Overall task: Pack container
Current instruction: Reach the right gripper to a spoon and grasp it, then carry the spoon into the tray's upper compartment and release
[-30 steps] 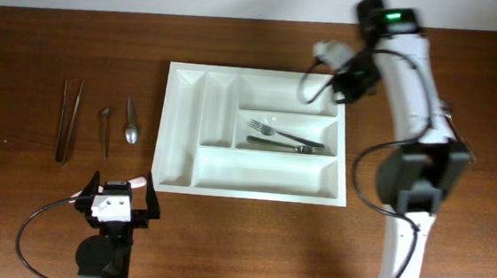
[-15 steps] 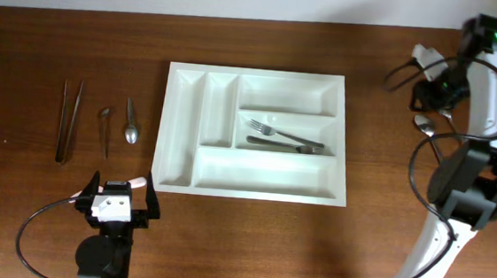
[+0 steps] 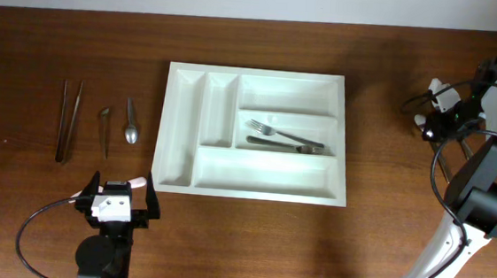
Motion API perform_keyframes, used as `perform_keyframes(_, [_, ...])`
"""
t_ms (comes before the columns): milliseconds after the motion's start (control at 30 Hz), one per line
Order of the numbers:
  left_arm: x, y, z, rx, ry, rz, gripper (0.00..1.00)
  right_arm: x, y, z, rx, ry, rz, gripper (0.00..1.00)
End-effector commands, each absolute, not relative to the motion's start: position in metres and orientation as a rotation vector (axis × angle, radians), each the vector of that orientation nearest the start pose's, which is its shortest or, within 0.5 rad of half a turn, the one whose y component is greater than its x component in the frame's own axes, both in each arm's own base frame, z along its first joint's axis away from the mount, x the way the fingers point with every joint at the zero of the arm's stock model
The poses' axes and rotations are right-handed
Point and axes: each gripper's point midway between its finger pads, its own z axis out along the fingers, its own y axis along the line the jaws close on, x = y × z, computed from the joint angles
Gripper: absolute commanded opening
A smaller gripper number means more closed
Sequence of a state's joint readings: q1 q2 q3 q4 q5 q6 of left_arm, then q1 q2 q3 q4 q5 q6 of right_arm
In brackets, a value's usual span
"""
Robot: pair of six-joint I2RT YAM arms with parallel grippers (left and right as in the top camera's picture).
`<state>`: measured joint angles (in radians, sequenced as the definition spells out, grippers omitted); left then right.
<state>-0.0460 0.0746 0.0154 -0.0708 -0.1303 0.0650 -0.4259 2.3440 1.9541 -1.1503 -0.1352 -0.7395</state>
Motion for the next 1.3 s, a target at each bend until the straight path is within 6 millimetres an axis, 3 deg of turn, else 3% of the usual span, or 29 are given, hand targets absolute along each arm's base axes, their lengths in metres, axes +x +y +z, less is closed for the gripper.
perform_keyframes(0, [0.248,0.011,0.146,0.016,1.7,0.135,0.99,0.425,-0.17,0.018,-0.487,3.001,0.145,0.35])
perform_keyframes(367, [0.248,0.011,0.146,0.016,1.7,0.135,0.99,0.416,-0.169,-0.011,-0.448,3.013,0.163,0.34])
perform_keyframes(400, [0.248,0.011,0.146,0.016,1.7,0.135,0.99,0.416,-0.165,-0.015,-0.417,3.005,0.19,0.14])
perform_keyframes(433, [0.248,0.011,0.146,0.016,1.7,0.135,0.99,0.417,-0.162,-0.015,-0.414,2.996,0.212,0.06])
perform_keyframes(500, [0.248,0.011,0.146,0.016,1.7,0.135,0.99,0.42,-0.158,-0.013,-0.414,2.976,0.246,0.04])
perform_keyframes(633, [0.248,0.011,0.146,0.016,1.7,0.135,0.99,0.434,-0.152,0.001,-0.354,2.933,0.281,0.04])
perform_keyframes(833, [0.248,0.011,0.146,0.016,1.7,0.135,0.99,0.471,-0.125,0.061,-0.454,2.811,0.284,0.04])
perform_keyframes(1000, [0.248,0.011,0.146,0.016,1.7,0.135,0.99,0.502,-0.081,0.113,-0.595,2.692,0.269,0.04])
perform_keyframes(1133, [0.248,0.011,0.146,0.016,1.7,0.135,0.99,0.52,-0.02,0.152,-0.812,2.543,0.287,0.04])
perform_keyframes(1267, [0.248,0.011,0.146,0.016,1.7,0.135,0.99,0.522,0.044,0.165,-1.13,2.391,0.265,0.04])
